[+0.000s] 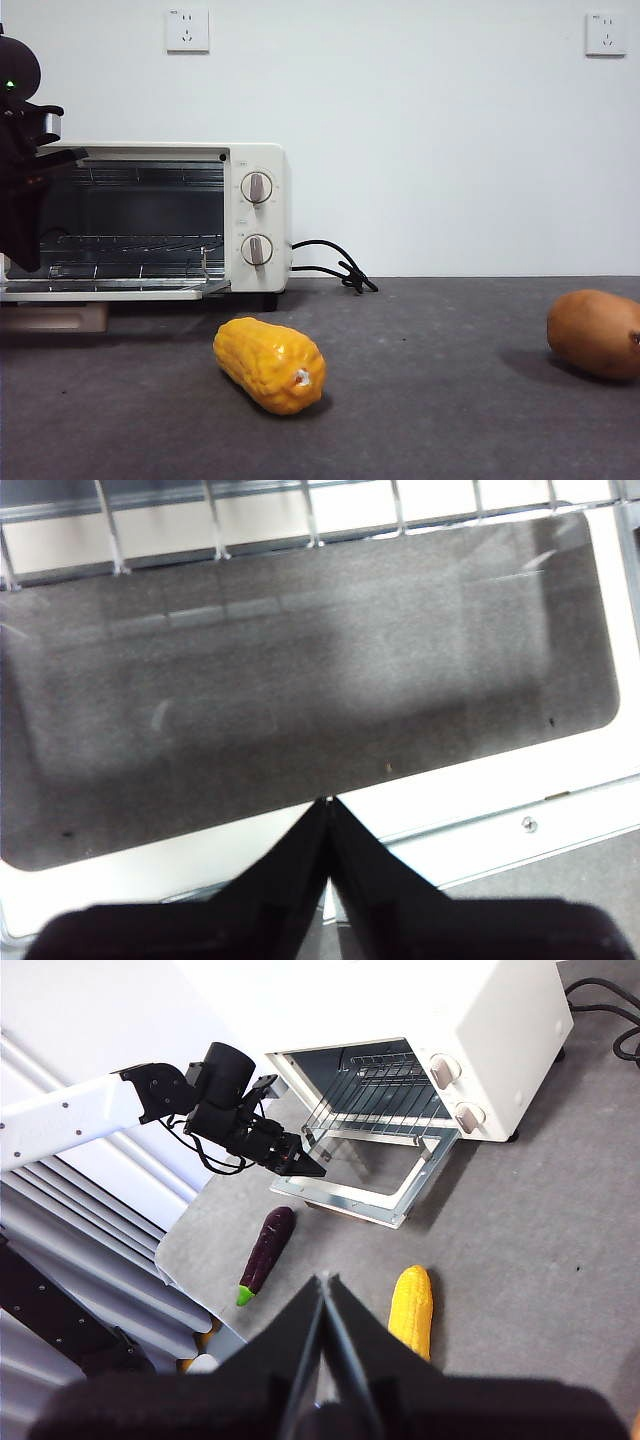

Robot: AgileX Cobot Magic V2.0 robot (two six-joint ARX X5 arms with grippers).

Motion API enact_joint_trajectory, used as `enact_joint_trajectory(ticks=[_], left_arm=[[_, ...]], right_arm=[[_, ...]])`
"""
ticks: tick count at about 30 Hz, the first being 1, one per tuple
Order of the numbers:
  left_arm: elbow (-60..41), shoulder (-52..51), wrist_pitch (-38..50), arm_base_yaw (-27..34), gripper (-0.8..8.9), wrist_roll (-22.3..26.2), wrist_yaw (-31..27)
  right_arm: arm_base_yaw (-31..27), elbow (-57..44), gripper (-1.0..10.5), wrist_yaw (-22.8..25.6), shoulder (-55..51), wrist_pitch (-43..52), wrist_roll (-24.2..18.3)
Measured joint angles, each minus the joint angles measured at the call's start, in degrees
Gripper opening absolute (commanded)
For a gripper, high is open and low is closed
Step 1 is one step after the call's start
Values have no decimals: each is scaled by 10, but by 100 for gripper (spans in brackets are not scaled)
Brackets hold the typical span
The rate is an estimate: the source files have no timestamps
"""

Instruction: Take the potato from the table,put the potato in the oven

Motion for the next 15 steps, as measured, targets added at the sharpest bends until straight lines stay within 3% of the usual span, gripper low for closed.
enact_joint_trajectory(ticks=[11,15], left_arm=[[0,-49,-16,-6,-6,2,21],[0,-123,-30,-6,-6,7,42]], right_arm=[[0,0,11,16,2,-2,0],[0,0,144,60,9,-21,-2]])
